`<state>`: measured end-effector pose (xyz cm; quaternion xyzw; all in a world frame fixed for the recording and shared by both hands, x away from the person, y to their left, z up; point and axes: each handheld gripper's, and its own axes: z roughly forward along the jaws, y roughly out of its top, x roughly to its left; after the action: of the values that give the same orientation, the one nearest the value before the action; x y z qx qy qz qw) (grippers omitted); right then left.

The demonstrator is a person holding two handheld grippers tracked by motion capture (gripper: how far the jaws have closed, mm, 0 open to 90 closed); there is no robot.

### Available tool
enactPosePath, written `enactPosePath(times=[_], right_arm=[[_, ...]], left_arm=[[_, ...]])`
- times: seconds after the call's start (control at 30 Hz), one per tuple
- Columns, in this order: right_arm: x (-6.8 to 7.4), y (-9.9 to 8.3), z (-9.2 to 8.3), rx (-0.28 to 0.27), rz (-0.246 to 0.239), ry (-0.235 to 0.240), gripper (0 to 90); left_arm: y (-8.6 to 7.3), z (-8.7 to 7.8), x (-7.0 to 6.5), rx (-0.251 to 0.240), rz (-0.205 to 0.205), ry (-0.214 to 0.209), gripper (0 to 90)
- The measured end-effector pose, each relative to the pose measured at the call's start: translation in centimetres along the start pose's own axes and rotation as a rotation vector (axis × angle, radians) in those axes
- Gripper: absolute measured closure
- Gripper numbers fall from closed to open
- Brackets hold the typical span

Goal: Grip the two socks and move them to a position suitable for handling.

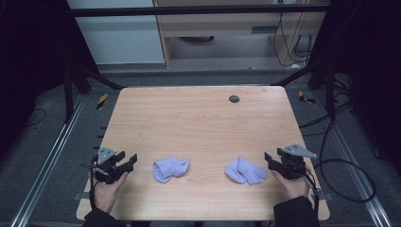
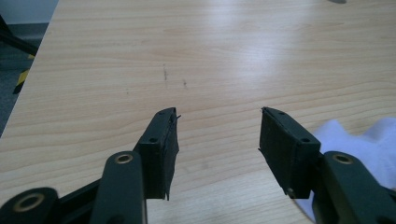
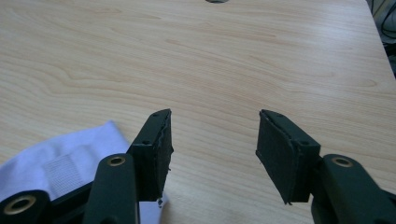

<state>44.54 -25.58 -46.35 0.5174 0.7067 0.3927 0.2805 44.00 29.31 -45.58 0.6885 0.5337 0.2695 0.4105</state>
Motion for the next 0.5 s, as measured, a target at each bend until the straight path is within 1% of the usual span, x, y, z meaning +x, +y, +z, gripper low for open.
enactPosePath(times=[0.03,0.07,0.1,0.17,0.2,0.23,0.27,0.3,0.37,0.4,0.43,0.5], right_arm=[[0.2,0.0,-0.1,-0.002,-0.004,0.009,45.4],[0.4,0.0,-0.2,-0.005,-0.006,0.016,45.4],[0.5,0.1,-0.3,-0.004,-0.007,0.022,45.4],[0.8,0.2,-0.4,-0.004,-0.004,0.022,45.3],[1.3,0.3,-0.5,-0.003,-0.011,0.028,45.4],[1.3,0.3,-0.5,-0.003,-0.011,0.028,45.4],[1.4,0.4,-0.5,-0.002,-0.024,0.025,45.5],[1.7,0.5,-0.5,-0.004,-0.036,0.025,46.1],[2.1,0.9,-0.8,-0.007,-0.045,0.037,47.5],[2.2,1.0,-0.9,-0.006,-0.047,0.043,47.7],[2.3,1.2,-1.0,-0.007,-0.05,0.046,48.1],[2.5,1.5,-1.2,-0.01,-0.058,0.063,48.2]], left_arm=[[0.0,0.0,0.0,0.0,0.0,0.0,47.0],[0.1,-0.2,-0.6,-0.008,0.001,-0.007,47.2],[0.1,-0.3,-1.0,-0.005,0.003,-0.019,47.3],[0.0,-0.4,-1.2,-0.004,0.004,-0.022,47.3],[0.0,-0.4,-1.8,0.0,0.021,-0.035,46.9],[0.0,-0.4,-1.8,0.0,0.021,-0.035,46.3],[0.1,-0.5,-2.1,-0.005,0.029,-0.034,46.3],[0.2,-0.5,-2.3,-0.009,0.031,-0.041,45.9],[0.5,-0.6,-2.9,-0.016,0.034,-0.056,44.2],[0.6,-0.5,-3.1,-0.014,0.046,-0.061,43.5],[0.6,-0.5,-3.1,-0.014,0.046,-0.061,42.6],[0.9,-0.3,-3.8,-0.011,0.064,-0.071,41.3]])
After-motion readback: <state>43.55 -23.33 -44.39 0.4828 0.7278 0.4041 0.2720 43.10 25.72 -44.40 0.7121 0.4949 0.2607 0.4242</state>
